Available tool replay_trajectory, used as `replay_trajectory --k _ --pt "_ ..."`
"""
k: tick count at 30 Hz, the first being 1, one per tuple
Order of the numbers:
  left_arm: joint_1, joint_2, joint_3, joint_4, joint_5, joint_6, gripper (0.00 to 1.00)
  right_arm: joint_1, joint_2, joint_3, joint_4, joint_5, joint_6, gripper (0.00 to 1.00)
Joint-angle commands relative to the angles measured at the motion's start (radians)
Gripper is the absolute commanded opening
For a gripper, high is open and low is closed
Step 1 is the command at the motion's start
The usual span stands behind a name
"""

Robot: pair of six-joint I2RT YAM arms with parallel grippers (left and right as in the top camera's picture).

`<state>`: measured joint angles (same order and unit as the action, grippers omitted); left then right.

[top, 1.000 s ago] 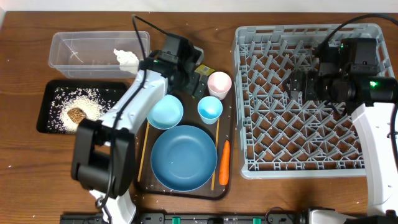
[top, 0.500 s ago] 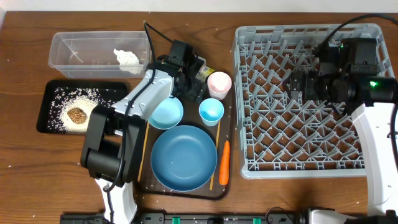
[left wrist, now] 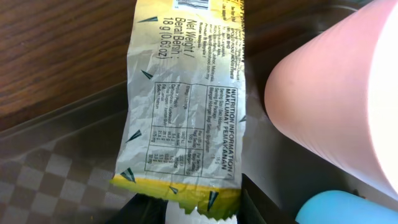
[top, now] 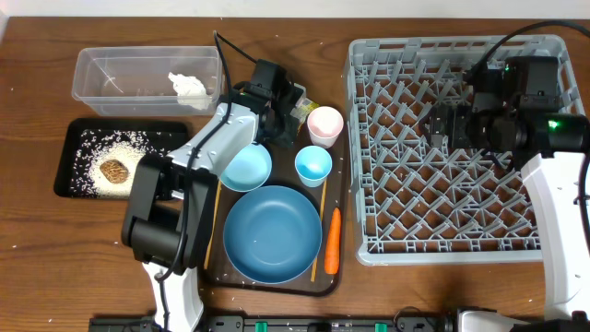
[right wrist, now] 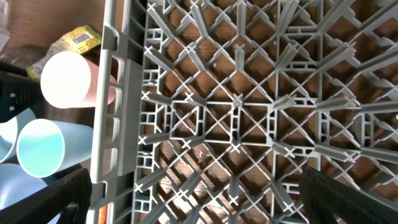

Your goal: Sort waste into correct bins and load items into the dishwasher rack

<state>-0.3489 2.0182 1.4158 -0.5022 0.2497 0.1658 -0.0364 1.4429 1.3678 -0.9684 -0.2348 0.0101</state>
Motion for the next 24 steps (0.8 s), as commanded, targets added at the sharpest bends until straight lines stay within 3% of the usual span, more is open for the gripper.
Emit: replay_trajectory --k 1,15,20,24 --pt "0.002 0.021 -0.006 0.006 0.005 0.010 0.36 -0.009 0.004 0.003 -0.001 -0.001 -0.011 0.99" --pt "-0.001 0.041 -0.007 0.071 0.013 0.010 0.35 -0.009 0.004 0.003 -0.013 -0.001 -0.011 0.99" --pt "-0.002 0.052 -0.006 0.079 0.013 0.009 0.09 -0.009 0.004 0.003 -0.012 -0.001 -0.011 0.99" --pt "-0.002 0.052 -0.006 0.078 0.013 0.006 0.06 -0.009 0.004 0.003 -0.012 -0.001 -0.011 0.99"
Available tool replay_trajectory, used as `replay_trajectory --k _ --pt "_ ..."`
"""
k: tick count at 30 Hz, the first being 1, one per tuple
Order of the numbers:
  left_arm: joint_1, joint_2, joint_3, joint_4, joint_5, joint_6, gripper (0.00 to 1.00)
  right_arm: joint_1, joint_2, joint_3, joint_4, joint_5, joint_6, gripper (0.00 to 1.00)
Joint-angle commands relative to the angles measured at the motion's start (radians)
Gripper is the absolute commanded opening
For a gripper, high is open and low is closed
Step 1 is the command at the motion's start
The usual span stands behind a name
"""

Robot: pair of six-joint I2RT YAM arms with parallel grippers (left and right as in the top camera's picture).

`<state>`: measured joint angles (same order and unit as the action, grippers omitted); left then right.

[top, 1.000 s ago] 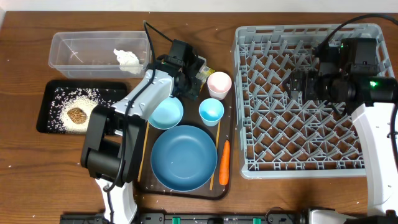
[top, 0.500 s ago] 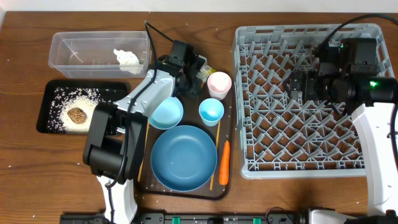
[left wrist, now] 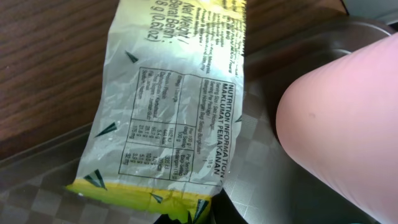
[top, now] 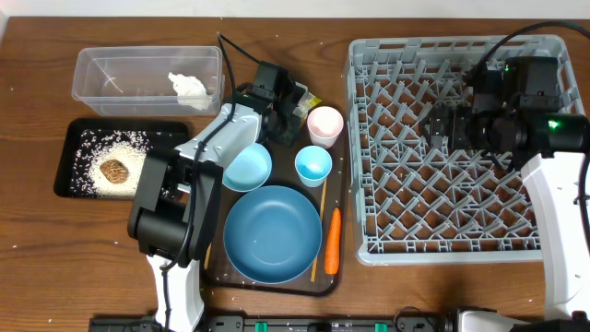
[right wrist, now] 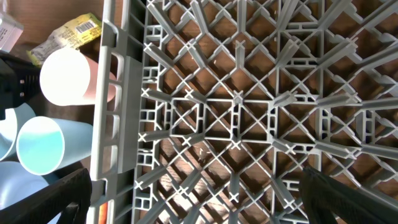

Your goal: Sort waste into correct bins and load items into the dishwasher rack

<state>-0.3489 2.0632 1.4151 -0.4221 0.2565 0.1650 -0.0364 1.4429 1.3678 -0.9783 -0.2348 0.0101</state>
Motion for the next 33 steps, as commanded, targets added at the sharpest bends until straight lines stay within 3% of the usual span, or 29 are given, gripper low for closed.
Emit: replay_trajectory --k 1,16,33 --pt "-0.002 0.005 -0.006 -0.003 0.006 0.006 0.06 -0.009 0.004 0.003 -0.002 -0.001 -0.011 0.99" --pt "0.000 -0.035 -0.003 -0.046 0.005 0.006 0.06 -0.009 0.004 0.003 -0.001 -0.001 -0.011 0.99" --pt "0.000 -0.195 -0.003 -0.090 -0.041 -0.032 0.06 -0.009 0.005 0.003 0.002 -0.001 -0.011 0.99"
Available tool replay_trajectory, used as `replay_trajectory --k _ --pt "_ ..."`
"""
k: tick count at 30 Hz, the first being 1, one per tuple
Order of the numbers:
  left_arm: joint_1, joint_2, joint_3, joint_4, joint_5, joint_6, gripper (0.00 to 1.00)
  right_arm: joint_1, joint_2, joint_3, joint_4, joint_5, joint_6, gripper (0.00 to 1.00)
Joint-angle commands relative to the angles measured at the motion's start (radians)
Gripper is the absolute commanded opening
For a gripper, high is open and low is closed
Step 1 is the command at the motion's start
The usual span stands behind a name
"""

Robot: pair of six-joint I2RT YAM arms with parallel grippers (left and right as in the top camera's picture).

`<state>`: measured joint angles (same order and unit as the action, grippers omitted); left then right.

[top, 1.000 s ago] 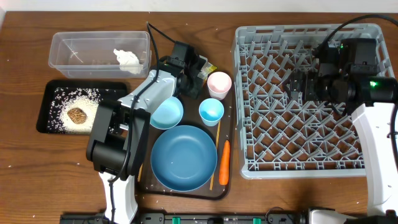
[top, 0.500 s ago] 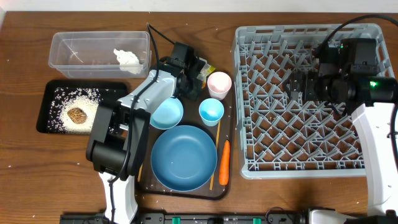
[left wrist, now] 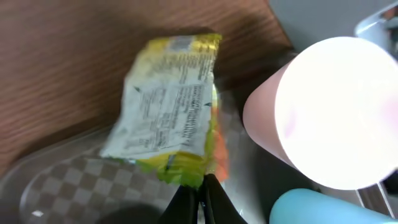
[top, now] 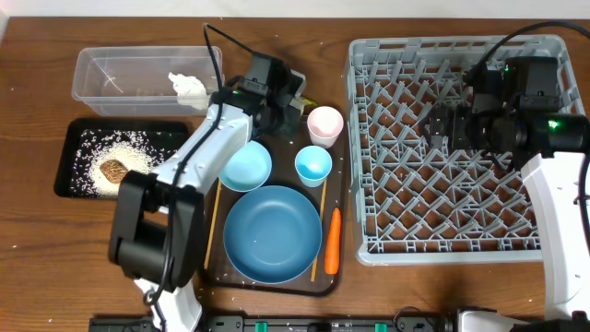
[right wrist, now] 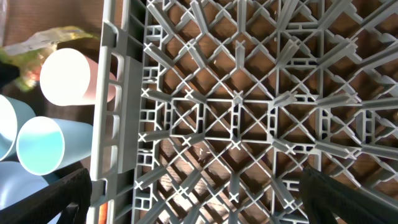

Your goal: Sort waste into correct bins and load items into the dishwasher rack

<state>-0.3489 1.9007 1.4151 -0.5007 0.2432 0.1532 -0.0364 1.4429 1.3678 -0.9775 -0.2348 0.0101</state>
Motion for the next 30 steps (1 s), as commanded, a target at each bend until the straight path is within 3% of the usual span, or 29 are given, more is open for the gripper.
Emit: replay_trajectory --k 1,9,18,30 --pt "0.000 -0.036 -0.003 -0.015 -0.027 -0.020 0.06 -0.009 0.005 0.003 0.002 -0.001 -0.011 0.99" --pt "0.002 -0.050 -0.003 -0.034 -0.035 -0.032 0.06 -0.009 0.005 0.003 0.000 -0.001 -0.011 0.99" --pt "0.021 -0.150 -0.003 -0.063 -0.137 -0.096 0.06 -0.009 0.006 0.003 0.001 -0.001 -0.011 0.99" --pt "0.151 -0.248 -0.003 0.032 -0.237 -0.114 0.06 -0.009 0.011 0.003 0.000 -0.001 -0.011 0.99"
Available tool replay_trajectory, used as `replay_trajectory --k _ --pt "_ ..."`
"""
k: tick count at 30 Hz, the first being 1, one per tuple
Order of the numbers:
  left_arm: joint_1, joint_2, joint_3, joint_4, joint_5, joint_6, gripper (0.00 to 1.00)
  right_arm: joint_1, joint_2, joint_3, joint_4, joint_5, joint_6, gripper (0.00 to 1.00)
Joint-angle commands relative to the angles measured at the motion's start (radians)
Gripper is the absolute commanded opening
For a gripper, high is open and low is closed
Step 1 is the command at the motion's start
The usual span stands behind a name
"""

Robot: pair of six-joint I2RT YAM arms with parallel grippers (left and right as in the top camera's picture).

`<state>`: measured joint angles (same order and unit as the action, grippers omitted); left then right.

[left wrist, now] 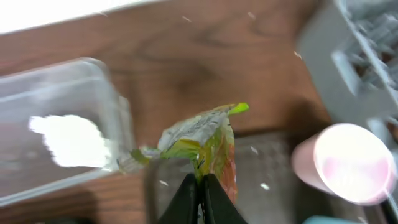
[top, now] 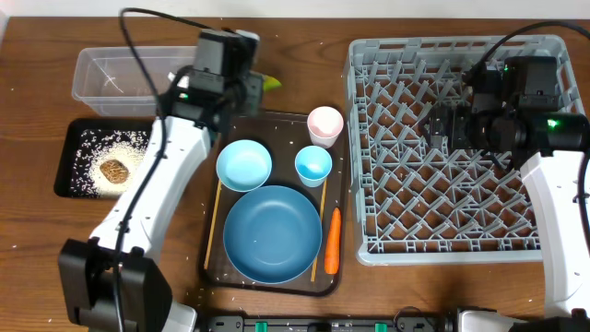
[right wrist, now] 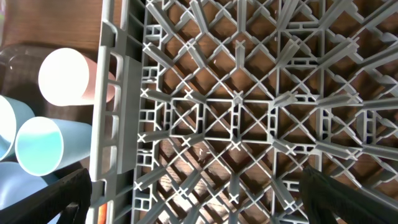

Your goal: Sort waste into correct bins and load items into the dishwasher rack

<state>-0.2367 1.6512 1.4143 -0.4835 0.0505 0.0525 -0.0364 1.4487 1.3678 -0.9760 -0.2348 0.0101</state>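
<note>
My left gripper is shut on a crumpled yellow-green snack wrapper, held in the air above the tray's back edge, just right of the clear plastic bin. Overhead, the wrapper pokes out beside the wrist. The dark tray carries a pink cup, a small blue cup, a small blue bowl, a large blue bowl and a carrot. My right gripper hangs open over the grey dishwasher rack, holding nothing.
The clear bin holds a white crumpled wad. A black tray of rice-like scraps with a brown lump sits at the left. Chopsticks lie along the dark tray's left side.
My left gripper has lifted the wrapper off the tray corner by the pink cup and moved it up and left, next to the clear bin. The right arm stayed still.
The wrapper lay flat at the tray's back corner beside the pink cup, my left gripper low over it. Then the gripper was shut on its edge, lifting it crumpled. Now it hangs near the clear bin. The right gripper stayed open over the rack throughout.
</note>
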Motion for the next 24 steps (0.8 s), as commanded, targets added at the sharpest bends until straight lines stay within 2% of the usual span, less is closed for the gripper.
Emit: replay_trajectory --k 1,14,20,21,22,24 --pt "0.053 0.002 -0.002 0.028 -0.044 -0.013 0.07 -0.009 0.005 0.003 -0.003 -0.001 -0.011 0.99" --pt "0.256 0.014 -0.002 0.211 -0.044 -0.028 0.06 -0.009 0.011 0.003 0.003 -0.001 -0.011 0.99" --pt "0.277 0.064 -0.002 0.231 0.007 -0.031 0.06 -0.009 0.011 0.003 0.013 -0.001 -0.011 0.99" --pt "0.270 0.072 -0.002 0.228 0.038 -0.031 0.08 -0.009 0.011 0.003 0.015 -0.001 -0.010 0.99" --pt "0.262 0.076 -0.002 0.227 0.075 -0.027 0.15 -0.009 0.011 0.003 0.016 -0.001 -0.010 0.99" --pt "0.239 0.076 -0.002 0.229 0.148 -0.012 0.40 -0.009 0.011 0.003 0.019 -0.001 -0.011 0.99"
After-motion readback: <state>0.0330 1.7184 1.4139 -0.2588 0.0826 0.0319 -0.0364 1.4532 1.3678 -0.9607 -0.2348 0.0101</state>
